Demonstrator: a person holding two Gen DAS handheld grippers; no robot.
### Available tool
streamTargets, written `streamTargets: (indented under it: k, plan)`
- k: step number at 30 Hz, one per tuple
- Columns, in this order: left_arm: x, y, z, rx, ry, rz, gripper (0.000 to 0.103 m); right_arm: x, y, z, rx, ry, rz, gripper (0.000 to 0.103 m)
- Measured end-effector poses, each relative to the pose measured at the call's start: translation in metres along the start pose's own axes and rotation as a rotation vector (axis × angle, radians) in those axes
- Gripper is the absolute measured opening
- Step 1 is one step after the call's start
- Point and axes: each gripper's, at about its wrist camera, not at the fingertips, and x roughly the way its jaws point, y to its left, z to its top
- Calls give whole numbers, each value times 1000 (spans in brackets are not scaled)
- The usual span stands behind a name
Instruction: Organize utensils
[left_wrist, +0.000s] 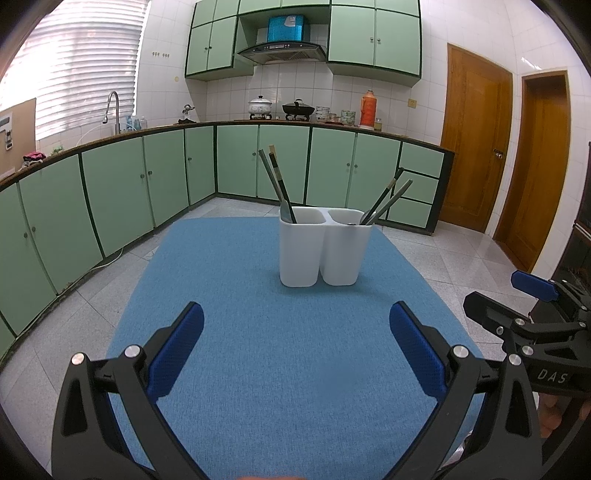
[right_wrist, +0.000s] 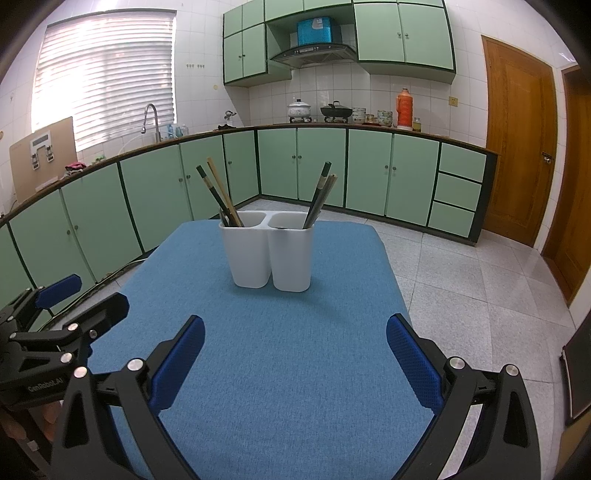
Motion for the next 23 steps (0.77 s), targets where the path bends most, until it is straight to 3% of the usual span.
streamTargets:
  k: [23]
  plan:
    - [1,1,1,-10,3,-1,98,1,1,-1,2,1,-1,97]
